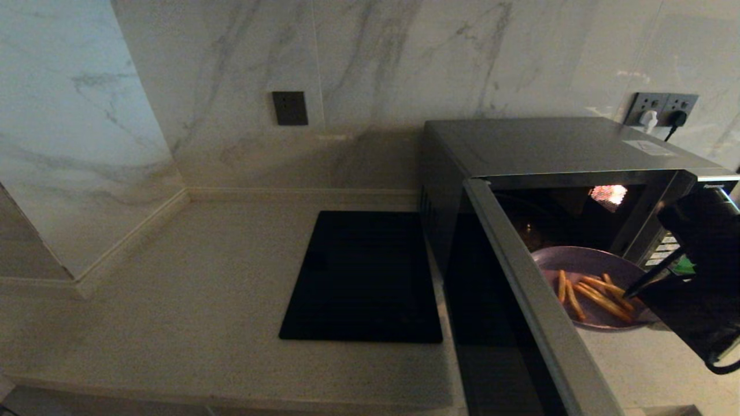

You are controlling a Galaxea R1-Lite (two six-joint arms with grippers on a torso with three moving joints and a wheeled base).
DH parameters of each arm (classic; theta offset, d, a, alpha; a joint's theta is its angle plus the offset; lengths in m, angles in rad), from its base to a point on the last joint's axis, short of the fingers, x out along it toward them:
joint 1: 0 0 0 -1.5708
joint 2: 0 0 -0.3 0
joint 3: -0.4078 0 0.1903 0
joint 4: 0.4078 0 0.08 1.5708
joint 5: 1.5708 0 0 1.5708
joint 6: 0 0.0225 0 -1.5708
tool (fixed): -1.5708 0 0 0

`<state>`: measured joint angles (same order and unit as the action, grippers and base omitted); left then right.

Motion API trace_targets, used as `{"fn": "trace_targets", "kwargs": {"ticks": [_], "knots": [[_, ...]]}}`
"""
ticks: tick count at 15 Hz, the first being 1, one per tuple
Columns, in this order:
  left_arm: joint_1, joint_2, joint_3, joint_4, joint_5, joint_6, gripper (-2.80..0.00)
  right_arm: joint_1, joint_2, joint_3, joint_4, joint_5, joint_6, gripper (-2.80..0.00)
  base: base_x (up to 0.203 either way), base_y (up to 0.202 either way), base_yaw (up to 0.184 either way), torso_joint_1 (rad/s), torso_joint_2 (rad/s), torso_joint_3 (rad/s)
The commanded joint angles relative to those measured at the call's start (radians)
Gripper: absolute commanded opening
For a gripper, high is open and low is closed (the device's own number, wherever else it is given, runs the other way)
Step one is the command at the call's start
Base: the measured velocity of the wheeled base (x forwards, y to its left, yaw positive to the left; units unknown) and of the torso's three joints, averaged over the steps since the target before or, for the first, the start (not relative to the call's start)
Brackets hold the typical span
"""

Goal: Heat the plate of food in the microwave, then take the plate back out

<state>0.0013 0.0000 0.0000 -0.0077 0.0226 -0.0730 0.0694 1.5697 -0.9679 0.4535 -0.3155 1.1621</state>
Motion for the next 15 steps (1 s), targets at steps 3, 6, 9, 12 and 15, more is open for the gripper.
{"fn": "trace_targets", "kwargs": {"ticks": [3,6,9,12,15], "knots": [[0.001,0.0,0.0,0.0,0.0,-0.001,-2.8,-0.148,-0.114,0.07,0.043,-0.033,0.006,-2.8,0.0,0.0,0.0,0.0,0.0,0.0],[0.0,0.0,0.0,0.0,0.0,-0.001,-2.8,-0.33,-0.146,0.078,0.044,-0.033,-0.014,-2.8,0.0,0.0,0.0,0.0,0.0,0.0],[0.0,0.001,0.0,0.0,0.0,-0.001,-2.8,-0.535,-0.128,0.078,0.035,-0.033,-0.043,-2.8,0.0,0.0,0.0,0.0,0.0,0.0],[0.0,0.0,0.0,0.0,0.0,-0.001,-2.8,-0.736,-0.024,0.071,-0.057,-0.033,-0.078,-2.8,0.0,0.0,0.0,0.0,0.0,0.0],[0.0,0.001,0.0,0.0,0.0,-0.001,-2.8,-0.82,0.13,0.034,-0.113,-0.03,-0.096,-2.8,0.0,0.0,0.0,0.0,0.0,0.0]]}}
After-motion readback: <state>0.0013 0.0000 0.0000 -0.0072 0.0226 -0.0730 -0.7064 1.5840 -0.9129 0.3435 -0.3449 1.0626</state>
